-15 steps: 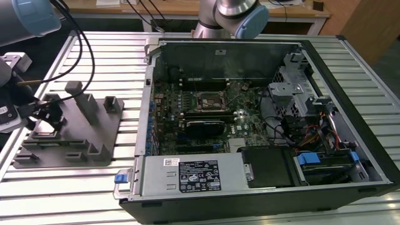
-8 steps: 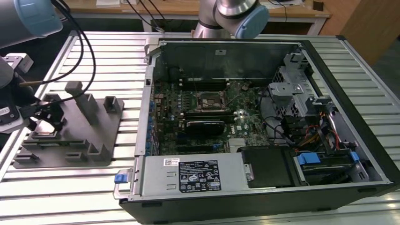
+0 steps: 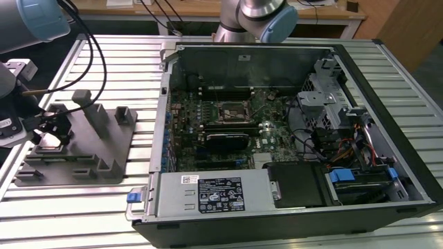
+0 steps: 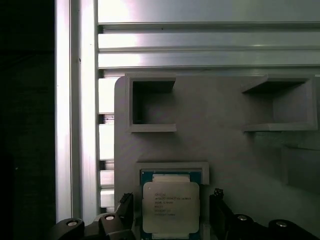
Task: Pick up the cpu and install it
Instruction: 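Pick up the cpu and move it towards the insertion slot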
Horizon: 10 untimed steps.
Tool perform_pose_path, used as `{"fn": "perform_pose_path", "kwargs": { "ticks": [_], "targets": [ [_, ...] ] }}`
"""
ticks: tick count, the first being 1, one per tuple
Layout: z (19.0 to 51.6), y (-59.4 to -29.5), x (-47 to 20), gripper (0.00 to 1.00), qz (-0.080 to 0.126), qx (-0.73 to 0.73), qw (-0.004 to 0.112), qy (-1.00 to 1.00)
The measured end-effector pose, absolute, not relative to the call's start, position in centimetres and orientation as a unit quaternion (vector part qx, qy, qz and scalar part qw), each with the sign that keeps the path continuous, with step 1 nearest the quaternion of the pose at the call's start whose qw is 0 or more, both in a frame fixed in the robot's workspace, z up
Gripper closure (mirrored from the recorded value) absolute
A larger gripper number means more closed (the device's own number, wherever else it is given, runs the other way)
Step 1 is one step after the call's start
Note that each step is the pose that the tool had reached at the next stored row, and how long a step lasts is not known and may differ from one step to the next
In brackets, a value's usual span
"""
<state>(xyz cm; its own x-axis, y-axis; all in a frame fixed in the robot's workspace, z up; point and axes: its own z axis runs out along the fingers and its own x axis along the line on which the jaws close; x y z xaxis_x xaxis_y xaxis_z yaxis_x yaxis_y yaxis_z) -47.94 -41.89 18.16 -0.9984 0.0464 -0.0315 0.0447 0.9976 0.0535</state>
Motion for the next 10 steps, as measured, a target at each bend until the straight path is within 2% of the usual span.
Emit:
{"fn": "perform_pose_path", "kwargs": {
  "ticks": [5, 6, 7, 10],
  "targets": [
    [18.16, -41.89, -47.92, 0.29, 0.026, 0.023, 0.016, 0.999],
    [18.15, -41.89, -47.91, 0.31, 0.026, 0.023, 0.016, 0.999],
    [18.15, -41.89, -47.9, 0.38, 0.026, 0.023, 0.016, 0.999],
    [18.15, -41.89, -47.89, 0.38, 0.026, 0.023, 0.016, 0.999]
  ]
}}
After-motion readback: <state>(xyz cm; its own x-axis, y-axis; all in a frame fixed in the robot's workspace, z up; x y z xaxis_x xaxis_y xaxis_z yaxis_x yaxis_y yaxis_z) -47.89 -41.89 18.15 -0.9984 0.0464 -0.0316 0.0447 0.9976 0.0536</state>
